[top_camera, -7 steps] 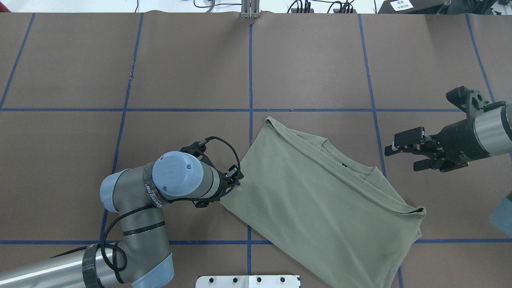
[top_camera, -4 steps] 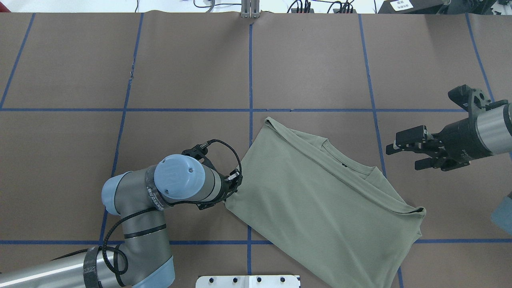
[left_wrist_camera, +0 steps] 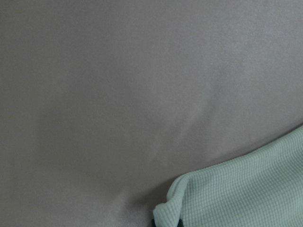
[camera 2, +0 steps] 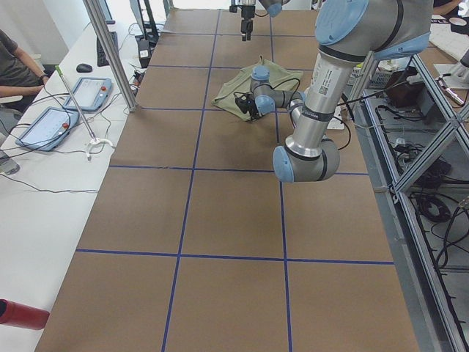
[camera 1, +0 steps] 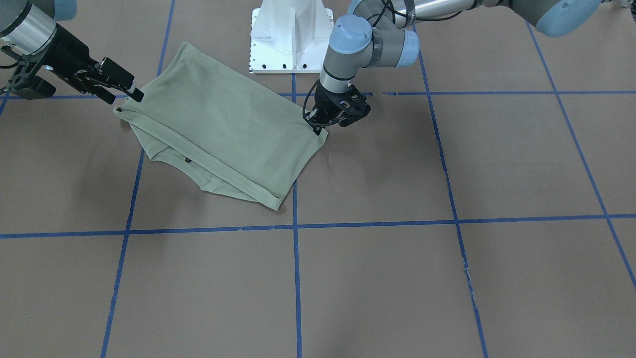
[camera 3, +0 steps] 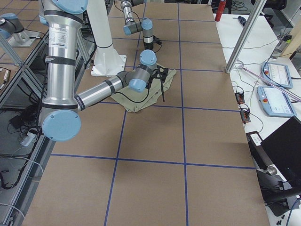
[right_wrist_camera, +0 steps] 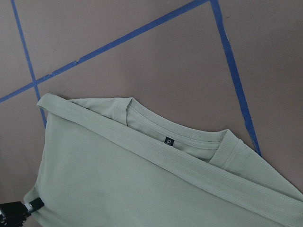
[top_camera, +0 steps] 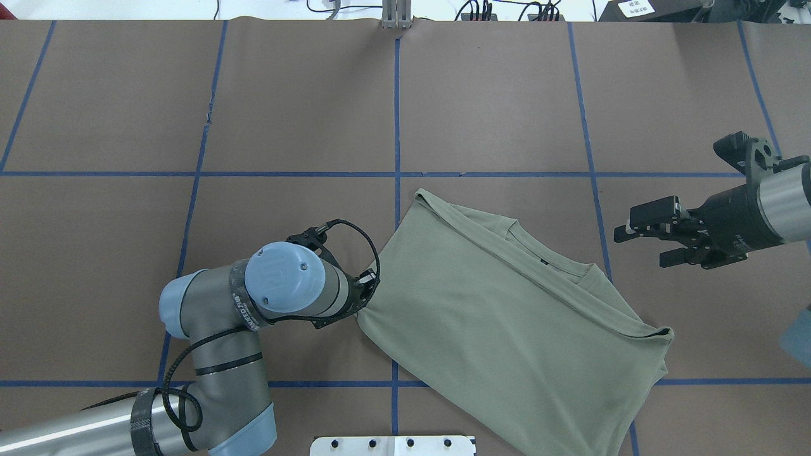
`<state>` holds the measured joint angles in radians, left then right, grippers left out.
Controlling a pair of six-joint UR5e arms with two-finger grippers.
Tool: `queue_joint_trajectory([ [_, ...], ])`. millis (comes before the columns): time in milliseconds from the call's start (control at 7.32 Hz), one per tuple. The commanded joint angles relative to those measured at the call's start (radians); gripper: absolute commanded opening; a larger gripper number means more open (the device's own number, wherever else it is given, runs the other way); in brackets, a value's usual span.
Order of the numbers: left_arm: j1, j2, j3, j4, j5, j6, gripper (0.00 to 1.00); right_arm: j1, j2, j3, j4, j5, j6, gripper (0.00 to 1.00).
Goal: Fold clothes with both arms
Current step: 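Drag the shirt corner with the left gripper away from the robot, straightening it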
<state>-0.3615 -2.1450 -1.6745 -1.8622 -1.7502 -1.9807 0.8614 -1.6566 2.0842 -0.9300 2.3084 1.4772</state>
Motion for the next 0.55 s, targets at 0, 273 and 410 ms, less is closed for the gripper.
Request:
queue_joint_trajectory([
  [0, -0.077, -0.021, 0.001, 0.012, 0.001, 0.052, 0.00, 0.008, 0.001, -0.003, -0.001, 0.000, 0.000, 1.00],
  [273, -0.157, -0.038, 0.018, 0.012, 0.043, 0.136, 0.00, 0.019, 0.001, -0.004, -0.001, -0.010, 0.002, 1.00],
  [410, -0.193, -0.053, 0.063, 0.009, 0.044, 0.170, 0.00, 0.027, 0.003, -0.006, -0.003, -0.014, 0.002, 1.00],
])
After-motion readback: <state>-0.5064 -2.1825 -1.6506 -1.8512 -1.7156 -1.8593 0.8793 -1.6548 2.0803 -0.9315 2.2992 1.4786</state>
